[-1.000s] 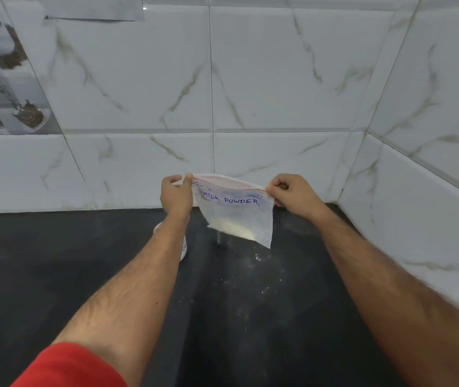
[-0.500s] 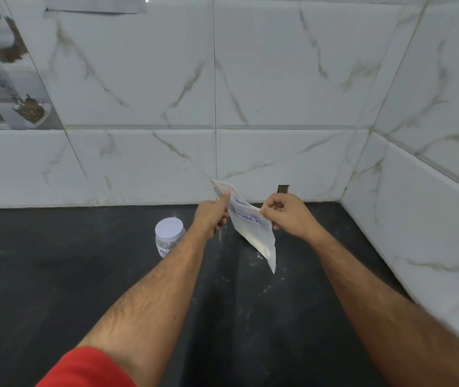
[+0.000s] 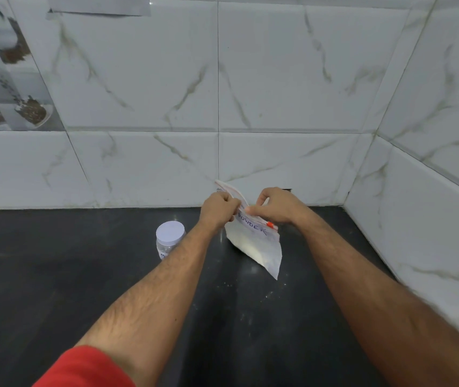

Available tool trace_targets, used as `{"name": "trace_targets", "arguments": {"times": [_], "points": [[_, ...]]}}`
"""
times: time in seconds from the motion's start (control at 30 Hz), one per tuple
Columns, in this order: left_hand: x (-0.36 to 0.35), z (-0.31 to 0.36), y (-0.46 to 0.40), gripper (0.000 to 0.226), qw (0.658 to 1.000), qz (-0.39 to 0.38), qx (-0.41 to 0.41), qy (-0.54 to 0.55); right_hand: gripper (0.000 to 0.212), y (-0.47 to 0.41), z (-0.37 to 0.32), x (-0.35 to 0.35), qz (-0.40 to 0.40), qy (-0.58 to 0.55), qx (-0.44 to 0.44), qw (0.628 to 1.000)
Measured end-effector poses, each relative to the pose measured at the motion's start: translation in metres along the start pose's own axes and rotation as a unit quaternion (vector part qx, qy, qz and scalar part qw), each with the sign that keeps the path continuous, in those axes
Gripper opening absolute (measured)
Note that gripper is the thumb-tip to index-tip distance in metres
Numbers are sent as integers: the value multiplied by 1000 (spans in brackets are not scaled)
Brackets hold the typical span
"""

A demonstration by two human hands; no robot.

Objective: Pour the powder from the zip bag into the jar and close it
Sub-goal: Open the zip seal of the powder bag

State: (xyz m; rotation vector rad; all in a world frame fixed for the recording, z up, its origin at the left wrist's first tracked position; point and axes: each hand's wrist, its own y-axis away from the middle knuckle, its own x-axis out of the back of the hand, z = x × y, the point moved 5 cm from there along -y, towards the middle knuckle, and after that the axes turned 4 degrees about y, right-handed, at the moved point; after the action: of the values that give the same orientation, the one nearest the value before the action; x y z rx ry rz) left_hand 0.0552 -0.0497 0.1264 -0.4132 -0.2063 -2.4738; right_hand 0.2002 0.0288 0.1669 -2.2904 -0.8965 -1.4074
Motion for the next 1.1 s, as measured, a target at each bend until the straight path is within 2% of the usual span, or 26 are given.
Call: {"name": "trace_targets", "arguments": {"times": [0.07, 0.2, 0.43, 0.6, 0.73, 0.83, 0.97, 1.0, 1.1], "points": [[1, 4, -3, 27, 1000, 0, -9, -7, 46, -4, -4, -1, -36, -2, -23, 999], [5, 6, -5, 26, 999, -15, -14, -36, 31, -12, -10, 3, -72, 15, -45, 996], [13, 10, -7, 24, 998, -19, -8, -52, 41, -28, -6, 5, -100, -38, -89, 990], [15, 10, -6, 23, 998, -29, -9, -57, 38, -34, 0, 2, -165, -70, -127, 976], [14, 12, -4, 25, 996, -53, -14, -65, 21, -39, 1, -5, -134, -13, -120, 984], [24, 11, -5, 20, 992, -52, -7, -119, 3, -39, 3, -6, -108, 46, -126, 985], [52, 15, -7, 23, 964, 56, 21, -260, 12, -42, 14, 22, 39, 125, -136, 982], [55, 17, -6, 24, 958, 74, 32, -276, 12, -43, 13, 25, 48, 118, -137, 982], [52, 18, -9, 24, 952, 88, 37, -291, 19, -47, -3, 14, -40, 37, -113, 992]]}}
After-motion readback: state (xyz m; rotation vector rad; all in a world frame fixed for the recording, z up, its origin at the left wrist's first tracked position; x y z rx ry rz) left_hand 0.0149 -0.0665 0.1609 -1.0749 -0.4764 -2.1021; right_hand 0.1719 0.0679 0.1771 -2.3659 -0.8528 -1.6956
